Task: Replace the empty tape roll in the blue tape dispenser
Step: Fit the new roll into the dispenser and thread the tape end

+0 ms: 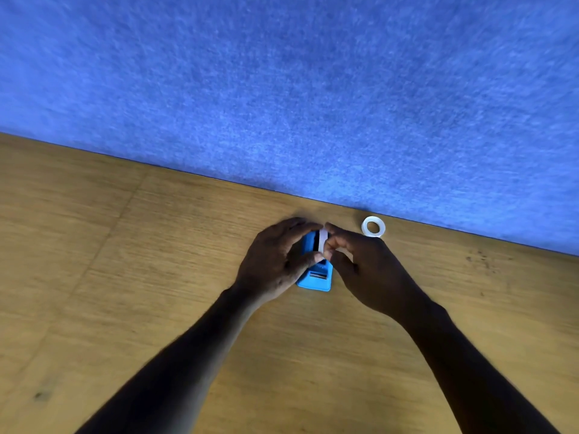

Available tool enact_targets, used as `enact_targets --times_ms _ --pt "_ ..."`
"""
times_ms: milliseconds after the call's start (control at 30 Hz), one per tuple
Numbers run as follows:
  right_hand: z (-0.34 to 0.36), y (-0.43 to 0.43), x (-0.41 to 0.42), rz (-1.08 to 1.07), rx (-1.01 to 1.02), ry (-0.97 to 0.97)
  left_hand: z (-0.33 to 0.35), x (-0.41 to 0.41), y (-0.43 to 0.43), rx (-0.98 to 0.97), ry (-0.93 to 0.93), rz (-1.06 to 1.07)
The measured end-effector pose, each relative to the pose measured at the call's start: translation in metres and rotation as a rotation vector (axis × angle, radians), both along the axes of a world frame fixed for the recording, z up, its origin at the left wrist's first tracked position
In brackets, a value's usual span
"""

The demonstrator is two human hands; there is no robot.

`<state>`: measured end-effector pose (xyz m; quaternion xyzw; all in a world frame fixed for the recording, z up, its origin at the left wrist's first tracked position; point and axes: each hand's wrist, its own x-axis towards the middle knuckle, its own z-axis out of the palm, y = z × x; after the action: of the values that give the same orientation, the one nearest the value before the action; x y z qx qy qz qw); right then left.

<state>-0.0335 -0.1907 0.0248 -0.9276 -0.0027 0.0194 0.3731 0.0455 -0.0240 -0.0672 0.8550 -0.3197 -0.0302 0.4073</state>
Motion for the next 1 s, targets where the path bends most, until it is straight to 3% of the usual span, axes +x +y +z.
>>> enact_targets --times_ms 100,400,1000 --pt "-0.003 0.007 -0.004 -0.036 0.005 -0.076 0.001 0.000 0.002 0.009 -0.002 -0.016" --pt "-0.041 0.024 -0.033 -0.137 -0.268 -0.470 -0.005 0.000 0.004 -0.100 0.017 -0.021" --pt "-0.056 0.027 -0.033 -0.143 -0.308 -0.497 0.008 -0.003 -0.005 -0.069 -0.009 0.052"
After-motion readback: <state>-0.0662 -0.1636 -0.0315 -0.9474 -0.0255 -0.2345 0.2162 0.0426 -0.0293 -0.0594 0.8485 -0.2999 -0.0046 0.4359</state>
